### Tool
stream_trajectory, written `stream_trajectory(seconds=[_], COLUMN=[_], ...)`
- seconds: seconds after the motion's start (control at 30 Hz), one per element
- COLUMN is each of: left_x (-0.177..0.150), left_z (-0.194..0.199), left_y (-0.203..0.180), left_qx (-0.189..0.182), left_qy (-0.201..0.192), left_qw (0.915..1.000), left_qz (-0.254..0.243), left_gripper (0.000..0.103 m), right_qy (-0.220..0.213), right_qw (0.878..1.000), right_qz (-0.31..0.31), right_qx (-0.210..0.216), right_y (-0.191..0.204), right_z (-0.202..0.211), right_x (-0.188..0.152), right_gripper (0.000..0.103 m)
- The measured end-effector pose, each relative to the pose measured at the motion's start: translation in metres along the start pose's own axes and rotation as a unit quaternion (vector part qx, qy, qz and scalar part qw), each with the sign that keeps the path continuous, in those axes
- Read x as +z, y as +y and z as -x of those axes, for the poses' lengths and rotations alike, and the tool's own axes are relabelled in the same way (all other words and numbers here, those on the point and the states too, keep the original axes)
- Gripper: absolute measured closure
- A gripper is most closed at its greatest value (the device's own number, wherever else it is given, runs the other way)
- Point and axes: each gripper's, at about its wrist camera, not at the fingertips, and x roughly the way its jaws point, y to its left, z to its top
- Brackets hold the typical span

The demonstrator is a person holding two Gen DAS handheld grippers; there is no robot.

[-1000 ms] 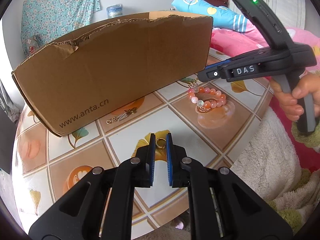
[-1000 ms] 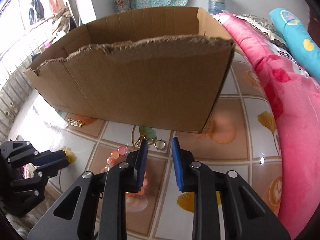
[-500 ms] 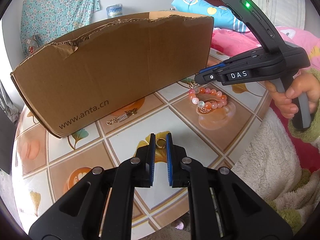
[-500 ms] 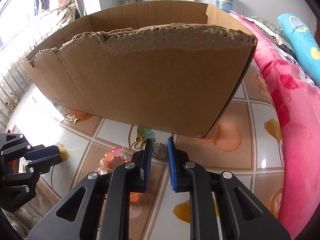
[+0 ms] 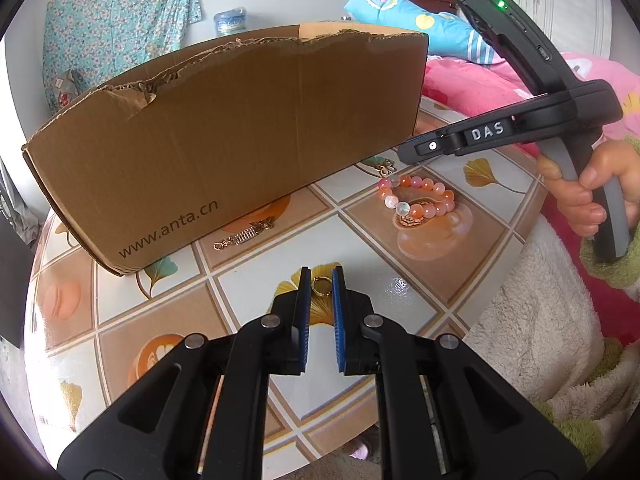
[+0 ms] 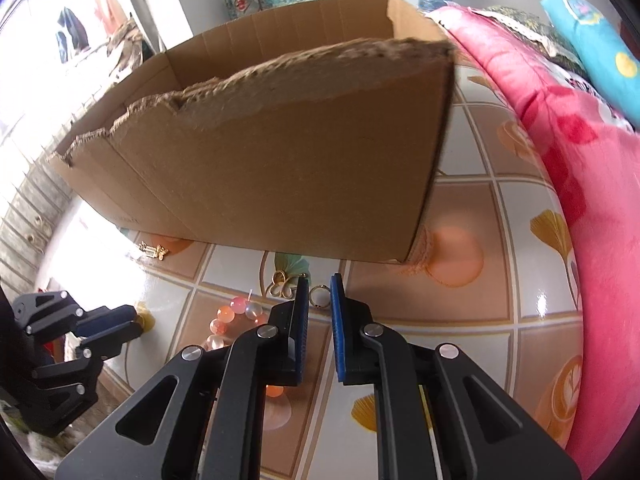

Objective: Organize jewelry
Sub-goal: 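Carry the gold ring into the box and open the left tool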

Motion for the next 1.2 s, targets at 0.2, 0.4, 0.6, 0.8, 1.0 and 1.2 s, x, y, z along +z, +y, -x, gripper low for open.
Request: stream_trajectory(seconds=[0.2, 0.4, 0.6, 0.8, 1.0, 1.2], left_x=[-0.003, -0.004, -0.003, 0.006, 0.032, 0.077], left_z=[0.004, 0.009, 0.024, 0.05, 0.082, 0.11], left_y=[0.004, 0.006, 0.003, 0.001, 0.008, 0.033], left_qx=[-0.002, 0.006, 0.013, 0.008, 0.007, 0.012], left_qy=[-0.002, -0.005, -0.021, -0.052, -0.102, -0.151], left_qw=[1.0, 1.0, 0.9997, 0.9986, 0.9947, 0.9883], left_qz=[0.004, 0.005, 0.004, 0.005, 0.01, 0.013], left_gripper=[0.094, 0.094, 0.094, 0.094, 0.094, 0.094], right_qy=[-0.014, -0.023, -0.041, -0.072, -0.117, -0.146], right_qw=[1.0, 1.0, 0.999, 0.997, 0.991, 0.984], right_qz=[-0.015, -0.015, -0.006, 0.008, 0.037, 0.076], right_qx=[0.007, 0.014, 0.024, 0.033, 0.048, 0.075], right_y=[-0.005, 0.001, 0.01, 0.02, 0.041, 0.059], right_z=[0.012, 0.022, 0.039, 0.066, 0.099, 0.115], right_x=[-0.003, -0.003, -0.004, 0.0, 0.018, 0.054], right_gripper=[0.092, 0.092, 0.092, 0.092, 0.092, 0.092])
